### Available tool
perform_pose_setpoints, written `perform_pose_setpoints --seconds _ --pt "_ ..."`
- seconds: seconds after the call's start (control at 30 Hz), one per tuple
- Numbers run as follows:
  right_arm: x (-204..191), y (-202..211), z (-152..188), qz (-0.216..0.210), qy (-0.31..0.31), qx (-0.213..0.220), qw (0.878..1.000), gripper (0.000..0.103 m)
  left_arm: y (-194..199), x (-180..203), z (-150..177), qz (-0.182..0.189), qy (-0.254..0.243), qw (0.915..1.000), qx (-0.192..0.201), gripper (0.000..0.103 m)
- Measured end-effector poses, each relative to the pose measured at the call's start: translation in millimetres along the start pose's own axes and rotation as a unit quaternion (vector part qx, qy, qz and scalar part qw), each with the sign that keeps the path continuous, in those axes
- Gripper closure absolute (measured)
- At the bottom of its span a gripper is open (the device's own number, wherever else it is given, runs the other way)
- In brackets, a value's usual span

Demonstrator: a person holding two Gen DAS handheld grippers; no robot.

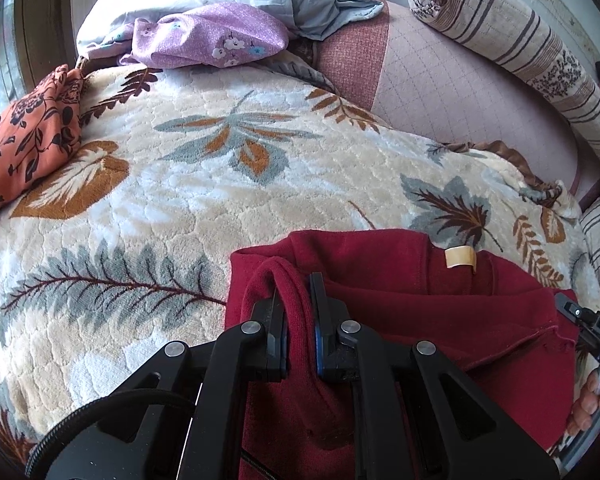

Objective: Fold small clothes
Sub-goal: 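Lay the hem down near the collar and open both grippers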

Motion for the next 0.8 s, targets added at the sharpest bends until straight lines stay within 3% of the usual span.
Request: perform_pose_setpoints --seconds 0.1,0.17,0.23,0.3,0.33,0.6,0.8 --pt "-3 15 -3 -0.024 -0.018 0.005 1.0 0.091 17 2 -2 0.017 -0.004 0.9998 0.009 0.089" --pt "-6 31 -4 -0.02 -0.012 0.022 0.999 0.079 30 5 -2 0.025 -0.01 0.9995 0.018 0.084" --pt "-9 53 -6 -0.017 0.007 0.047 0.999 0.075 43 8 0 0.028 -0.016 0.9991 0.029 0.078" --pt "-13 70 -3 -0.022 0.02 0.053 0.998 0.075 58 8 2 0.02 -0.019 0.9983 0.051 0.052" --pt "-15 77 0 -0.025 0.028 0.053 0.998 0.075 66 7 2 0.02 -0.017 0.9975 0.065 0.047" --pt "-32 77 46 -0.004 0.133 0.012 0.991 0.075 90 0 17 0.022 -0.01 0.996 0.087 0.045" --pt "-37 46 77 0.017 0.207 -0.041 0.977 0.075 76 12 54 0.021 -0.033 0.9978 0.053 0.045"
Point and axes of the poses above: each gripper's, at about its wrist camera, not at the fingertips, and y roughly against the way its jaws point, x to its right, z to its underside, the point moved 8 cm from there along -y, roughly the way its jaws point, and after that the axes turned 8 degrees about -y, right-handed, at the moved point
